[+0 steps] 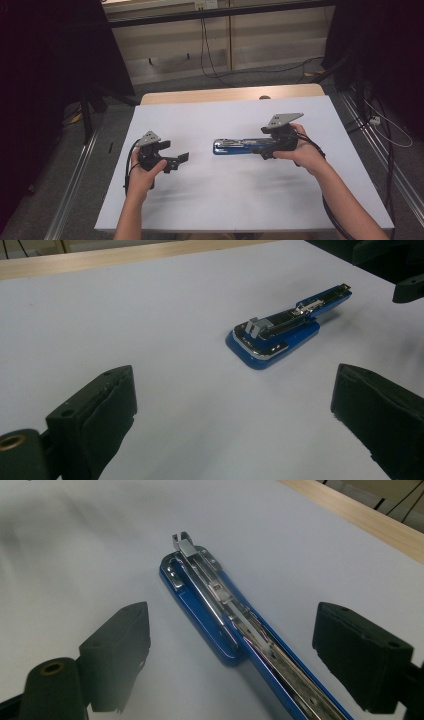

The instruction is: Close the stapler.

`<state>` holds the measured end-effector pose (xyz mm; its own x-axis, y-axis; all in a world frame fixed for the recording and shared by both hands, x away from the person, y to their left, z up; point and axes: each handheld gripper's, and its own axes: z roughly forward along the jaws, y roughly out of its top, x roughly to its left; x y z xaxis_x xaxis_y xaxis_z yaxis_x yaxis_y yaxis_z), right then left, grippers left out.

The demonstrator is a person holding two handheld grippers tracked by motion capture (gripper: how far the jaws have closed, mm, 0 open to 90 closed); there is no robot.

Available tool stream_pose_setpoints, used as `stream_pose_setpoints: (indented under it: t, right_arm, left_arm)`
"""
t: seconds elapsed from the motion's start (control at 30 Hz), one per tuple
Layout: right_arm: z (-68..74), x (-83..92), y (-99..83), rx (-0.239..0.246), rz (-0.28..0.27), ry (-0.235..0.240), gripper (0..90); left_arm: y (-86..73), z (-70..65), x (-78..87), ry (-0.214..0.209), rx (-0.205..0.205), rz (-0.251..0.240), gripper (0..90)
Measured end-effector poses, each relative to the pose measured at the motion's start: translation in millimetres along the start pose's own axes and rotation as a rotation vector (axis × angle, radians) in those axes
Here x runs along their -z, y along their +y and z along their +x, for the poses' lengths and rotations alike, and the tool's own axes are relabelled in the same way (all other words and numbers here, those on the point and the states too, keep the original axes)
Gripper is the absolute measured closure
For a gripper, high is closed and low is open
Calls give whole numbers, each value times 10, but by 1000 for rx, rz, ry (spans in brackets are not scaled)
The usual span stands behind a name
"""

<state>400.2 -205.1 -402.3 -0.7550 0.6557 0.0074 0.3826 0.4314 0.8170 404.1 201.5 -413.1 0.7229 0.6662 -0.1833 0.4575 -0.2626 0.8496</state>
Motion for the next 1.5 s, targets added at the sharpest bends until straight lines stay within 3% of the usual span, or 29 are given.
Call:
stream_pose_setpoints:
  t: [0.27, 0.4, 0.47, 0.53, 0.67, 0.73, 0.97, 1.07, 1.3, 1.4, 1.5]
  right_arm:
    - [22, 138, -184, -64, -43, -63, 131]
    - [13, 164, -288, -119, -100, -79, 131]
    - [-10, 140, -320, -125, -59, -95, 131]
    - [-15, 138, -333, -74, -17, -160, 130]
    - [-41, 176, -358, -122, -55, -152, 137]
    - [-57, 217, -374, -130, -72, -173, 170]
    - [-126, 334, -495, -189, -84, -260, 291]
    - [-167, 368, -543, -227, -76, -334, 333]
    - [-221, 423, -613, -259, -92, -371, 485]
    - [-243, 429, -644, -237, -70, -415, 549]
    - [-285, 402, -696, -254, -53, -409, 640]
  left_arm:
    - [-1, -31, -92, -23, 4, 8, 48]
    - [-5, -50, -150, -31, 3, 18, 49]
    - [-3, -61, -171, -30, -1, 18, 50]
    - [-2, -75, -196, -31, -1, 18, 52]
    - [10, -77, -242, -29, -6, 19, 60]
    - [37, -69, -256, -21, -13, 34, 63]
    - [123, -109, -313, -26, -33, 15, 74]
    - [134, -115, -335, -16, -36, 18, 100]
    - [189, -147, -372, -4, -56, 15, 173]
    - [206, -172, -392, 4, -63, 11, 232]
    - [217, -197, -423, 17, -71, 6, 294]
